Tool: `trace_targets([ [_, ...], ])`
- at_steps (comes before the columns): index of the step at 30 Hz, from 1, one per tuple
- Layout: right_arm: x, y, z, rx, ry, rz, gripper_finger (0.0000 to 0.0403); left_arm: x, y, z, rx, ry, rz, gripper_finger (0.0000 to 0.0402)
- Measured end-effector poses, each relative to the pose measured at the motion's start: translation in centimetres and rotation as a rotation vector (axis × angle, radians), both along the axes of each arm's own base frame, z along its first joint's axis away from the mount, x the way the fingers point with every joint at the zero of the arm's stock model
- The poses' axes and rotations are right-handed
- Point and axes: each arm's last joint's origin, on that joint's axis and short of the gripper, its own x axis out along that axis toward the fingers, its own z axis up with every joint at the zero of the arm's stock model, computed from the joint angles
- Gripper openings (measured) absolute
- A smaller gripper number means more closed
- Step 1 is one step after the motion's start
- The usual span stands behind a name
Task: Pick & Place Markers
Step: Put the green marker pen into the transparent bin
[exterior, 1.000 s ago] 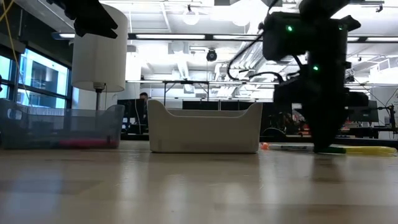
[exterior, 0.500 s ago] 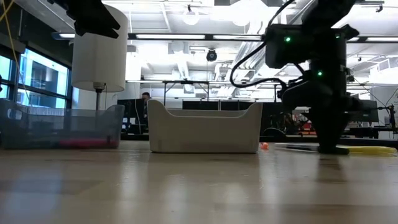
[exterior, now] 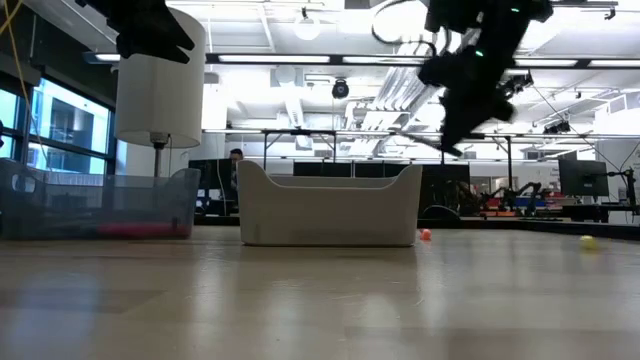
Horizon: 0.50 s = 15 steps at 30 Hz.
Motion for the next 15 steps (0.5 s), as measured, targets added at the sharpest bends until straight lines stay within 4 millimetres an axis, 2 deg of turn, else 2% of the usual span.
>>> trace_targets([
  [3,1.0,-2.5,2.3,-0.094,-0.069,0.04,0.0024,0.0,0.1,0.0,-0.001,-0.006,0.032,0.0192],
  [6,3.1,-4.9,4.4,-0.183,-0.13,0.123,0.0024,-0.1,0.1,0.0,0.003,-0.01,0.057,0.0192],
  [8,4.8,-6.3,5.1,-0.224,-0.119,0.178,0.0024,-0.1,0.2,0.0,0.004,-0.012,0.068,0.0192],
  [11,8.2,-8.0,4.7,-0.232,-0.071,0.289,0.0024,-0.1,0.2,0.0,0.0,-0.02,0.096,0.0192],
  [15,12.0,-9.4,2.4,-0.201,0.052,0.408,0.0032,-0.1,0.3,0.1,0.006,-0.021,0.115,0.0192],
])
